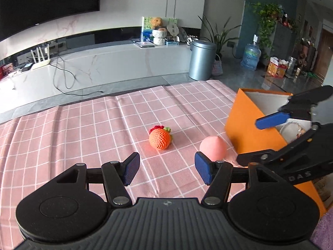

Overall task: Organize soft objects
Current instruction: 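Reach the left tool to the orange knitted fruit while the right tool reaches the pink ball, then grasp the orange knitted fruit with the left tool while the right tool grasps the pink ball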

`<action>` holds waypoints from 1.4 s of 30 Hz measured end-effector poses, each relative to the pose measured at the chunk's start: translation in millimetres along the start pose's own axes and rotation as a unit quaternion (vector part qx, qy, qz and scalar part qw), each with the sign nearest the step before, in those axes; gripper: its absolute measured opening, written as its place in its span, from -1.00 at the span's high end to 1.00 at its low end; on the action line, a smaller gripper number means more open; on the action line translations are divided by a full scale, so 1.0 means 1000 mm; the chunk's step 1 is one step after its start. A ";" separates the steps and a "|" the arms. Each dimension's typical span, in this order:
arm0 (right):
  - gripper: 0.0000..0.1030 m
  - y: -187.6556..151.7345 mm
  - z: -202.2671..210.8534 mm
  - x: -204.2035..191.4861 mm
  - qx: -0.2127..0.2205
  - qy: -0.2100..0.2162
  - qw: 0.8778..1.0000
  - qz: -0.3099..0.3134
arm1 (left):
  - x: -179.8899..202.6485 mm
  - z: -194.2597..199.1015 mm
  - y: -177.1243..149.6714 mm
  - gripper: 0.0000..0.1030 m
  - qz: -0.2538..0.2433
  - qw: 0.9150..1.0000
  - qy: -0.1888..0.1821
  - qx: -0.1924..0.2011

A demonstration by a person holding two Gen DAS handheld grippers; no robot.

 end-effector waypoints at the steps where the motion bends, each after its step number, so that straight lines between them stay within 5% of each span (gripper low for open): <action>1: -0.26 0.004 -0.011 0.000 -0.014 0.003 1.000 0.003 | -0.003 -0.007 0.001 -0.38 -0.002 1.000 -0.001 -0.003; 8: -0.23 0.018 -0.072 0.003 -0.092 -0.012 0.993 0.067 | -0.013 -0.054 0.014 -0.38 -0.050 0.998 -0.026 -0.006; 20: -0.23 0.029 -0.109 0.015 -0.173 0.007 0.984 0.037 | -0.020 -0.116 0.023 -0.44 -0.099 0.992 -0.061 -0.046; 33: -0.05 0.032 -0.122 0.011 -0.201 -0.004 0.977 0.069 | -0.019 -0.142 0.023 -0.33 -0.085 0.992 -0.071 -0.067; 42: -0.03 0.032 -0.124 0.009 -0.205 -0.005 0.976 0.078 | -0.023 -0.146 0.020 -0.01 -0.066 0.993 -0.072 -0.072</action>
Point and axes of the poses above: each gripper's, at about its wrist camera, not at the fingertips, and z roughly against the way its jaws point, x to its right, y to its top, the point moved 5 cm from there along -z, roughly the way its jaws point, and after that the axes turned 14 degrees about -z, right-handed, at the moved point
